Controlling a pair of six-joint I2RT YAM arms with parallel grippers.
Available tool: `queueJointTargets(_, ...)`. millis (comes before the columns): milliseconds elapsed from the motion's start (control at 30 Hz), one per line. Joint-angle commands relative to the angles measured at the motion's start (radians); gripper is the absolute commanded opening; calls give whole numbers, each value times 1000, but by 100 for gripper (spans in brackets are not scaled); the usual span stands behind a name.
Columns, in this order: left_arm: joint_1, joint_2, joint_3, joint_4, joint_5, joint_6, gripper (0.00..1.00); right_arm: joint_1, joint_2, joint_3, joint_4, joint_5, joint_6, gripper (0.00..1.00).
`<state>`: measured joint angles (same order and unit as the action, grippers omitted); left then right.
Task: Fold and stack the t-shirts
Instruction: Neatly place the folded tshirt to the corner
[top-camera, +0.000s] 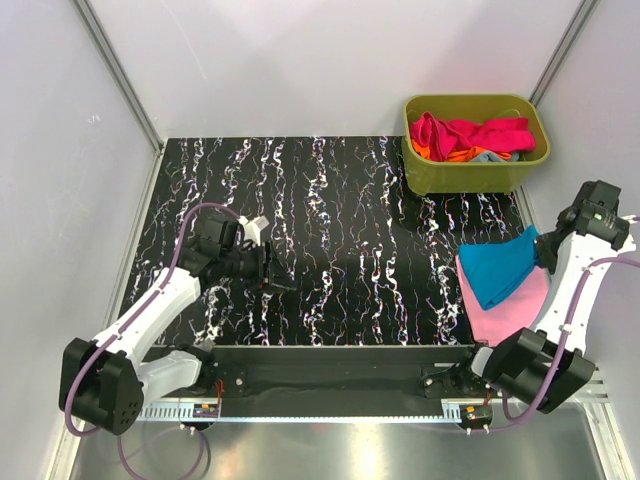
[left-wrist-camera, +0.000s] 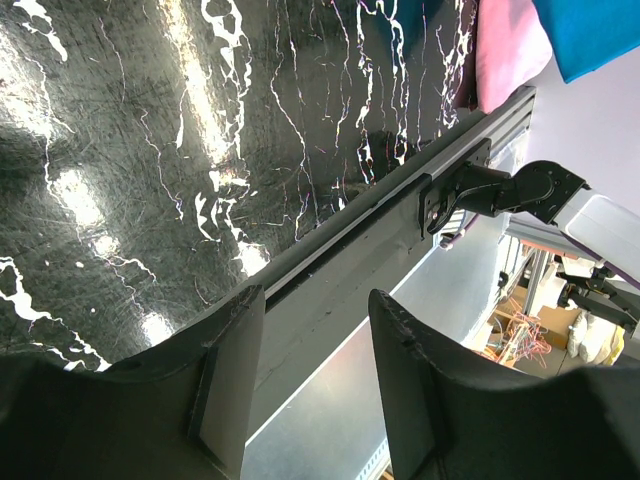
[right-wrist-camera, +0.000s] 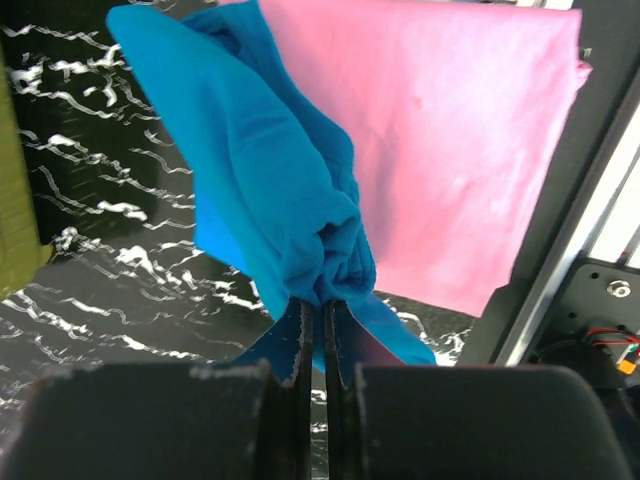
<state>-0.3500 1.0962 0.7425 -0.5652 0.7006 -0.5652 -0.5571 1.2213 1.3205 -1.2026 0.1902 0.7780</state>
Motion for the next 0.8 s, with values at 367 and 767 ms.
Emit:
queueJointTargets(367,6,11,-8,53,42,8,51,-113,-72,-115,-34,-37,-137,0)
queueJointTargets(767,6,10,-18,67,46,7,51,-124,-71,-129,-55,11,-178,0)
